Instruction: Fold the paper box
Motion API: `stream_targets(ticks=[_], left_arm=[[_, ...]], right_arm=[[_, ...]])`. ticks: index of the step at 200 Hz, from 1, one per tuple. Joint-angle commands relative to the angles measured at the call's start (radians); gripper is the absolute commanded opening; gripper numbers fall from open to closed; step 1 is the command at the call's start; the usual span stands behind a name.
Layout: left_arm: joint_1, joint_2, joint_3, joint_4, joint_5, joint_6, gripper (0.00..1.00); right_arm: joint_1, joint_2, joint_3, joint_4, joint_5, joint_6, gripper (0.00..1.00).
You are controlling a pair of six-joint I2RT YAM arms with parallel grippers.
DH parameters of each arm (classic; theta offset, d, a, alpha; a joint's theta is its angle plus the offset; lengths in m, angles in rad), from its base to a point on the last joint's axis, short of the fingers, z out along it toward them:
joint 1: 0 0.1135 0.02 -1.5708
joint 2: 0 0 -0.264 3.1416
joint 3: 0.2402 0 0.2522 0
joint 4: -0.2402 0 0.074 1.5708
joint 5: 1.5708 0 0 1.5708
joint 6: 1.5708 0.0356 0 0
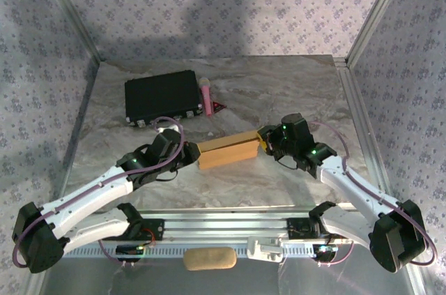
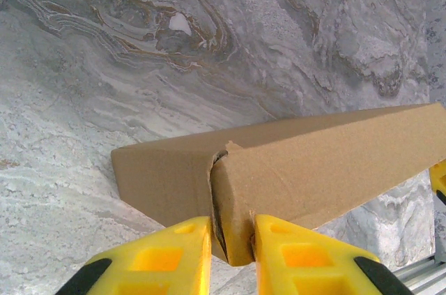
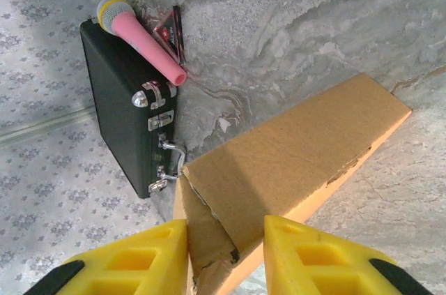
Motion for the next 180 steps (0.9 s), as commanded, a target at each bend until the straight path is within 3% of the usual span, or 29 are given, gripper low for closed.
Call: stream_targets(ticks=[1,26,93,180], left_arm=[[-0.003,0.021,-0.014,-0.095,-0.017,0.013,0.22],[-0.003,0.023,-0.026,-0.086,-0.015,0.010,0.22],[-0.005,0.027,-0.066,-0.060,-0.010,0.001,0.15],[-0.006,0.035,-0.068,-0.047,0.005,0.006,0.10]], right_arm=[[0.002,0.015,-0.022,-0.023,0.009,-0.002,0.30],[0.005,0.028,-0.036,-0.029,0.013,-0.002,0.27],[0.010,0.029,-0.084,-0.057,0.035,0.019,0.05],[0.013,0.017,-0.045,-0.100,0.049,-0.005,0.00]])
